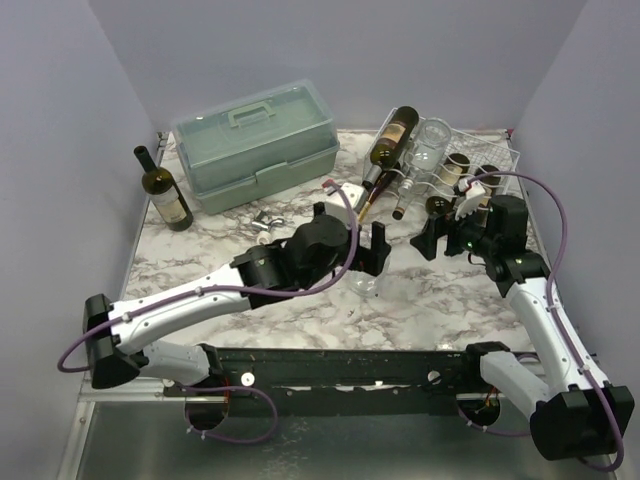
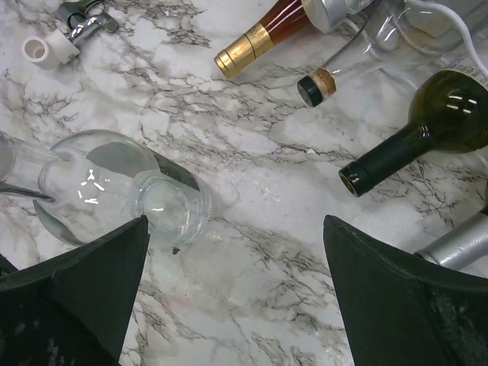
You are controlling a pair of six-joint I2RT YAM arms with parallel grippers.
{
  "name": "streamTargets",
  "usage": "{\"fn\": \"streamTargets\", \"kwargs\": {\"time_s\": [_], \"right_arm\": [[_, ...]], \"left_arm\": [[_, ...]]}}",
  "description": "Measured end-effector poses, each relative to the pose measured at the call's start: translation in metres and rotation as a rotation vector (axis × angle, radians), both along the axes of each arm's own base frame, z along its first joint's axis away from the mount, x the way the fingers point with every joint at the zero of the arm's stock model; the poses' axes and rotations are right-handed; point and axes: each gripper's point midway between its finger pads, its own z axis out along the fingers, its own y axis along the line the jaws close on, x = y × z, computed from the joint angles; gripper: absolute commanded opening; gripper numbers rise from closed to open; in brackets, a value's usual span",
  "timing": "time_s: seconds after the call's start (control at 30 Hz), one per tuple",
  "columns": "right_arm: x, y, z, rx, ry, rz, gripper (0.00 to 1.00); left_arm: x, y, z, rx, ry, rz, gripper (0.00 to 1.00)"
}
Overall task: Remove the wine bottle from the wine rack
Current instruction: Pick up the wine bottle from the center of the board.
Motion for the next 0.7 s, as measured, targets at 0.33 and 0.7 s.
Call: {"fn": "streamTargets", "kwargs": {"time_s": [0.33, 0.7], "right_arm": [[0.001, -0.006, 0.01, -0.013, -0.059, -0.016, 1.0], [0.004, -0.01, 0.012, -0.031, -0.079, -0.034, 1.0]], "left_arm": [[0.04, -0.051, -0.025, 0.328, -0.02, -0.014, 0.94], [0.052, -0.05, -0.084, 0.598, 0.048, -0.048, 0.81]]}}
